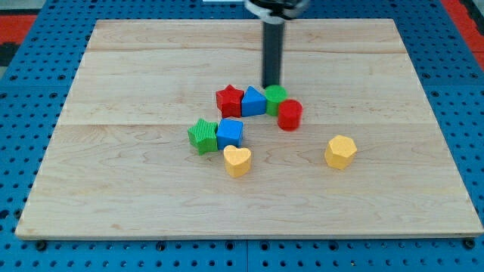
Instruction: Push the red circle into the blue cube
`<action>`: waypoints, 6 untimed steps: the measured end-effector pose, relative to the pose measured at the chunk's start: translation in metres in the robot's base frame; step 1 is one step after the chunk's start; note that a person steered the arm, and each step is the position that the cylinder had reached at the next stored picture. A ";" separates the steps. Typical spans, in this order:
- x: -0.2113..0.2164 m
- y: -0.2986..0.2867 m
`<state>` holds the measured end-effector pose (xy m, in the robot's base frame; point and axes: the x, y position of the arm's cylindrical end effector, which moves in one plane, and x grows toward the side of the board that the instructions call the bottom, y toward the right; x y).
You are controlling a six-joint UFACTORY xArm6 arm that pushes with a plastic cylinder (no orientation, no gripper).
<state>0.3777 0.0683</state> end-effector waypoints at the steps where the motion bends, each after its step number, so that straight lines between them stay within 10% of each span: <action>1: 0.045 0.059; 3: 0.092 0.097; 6: 0.086 -0.024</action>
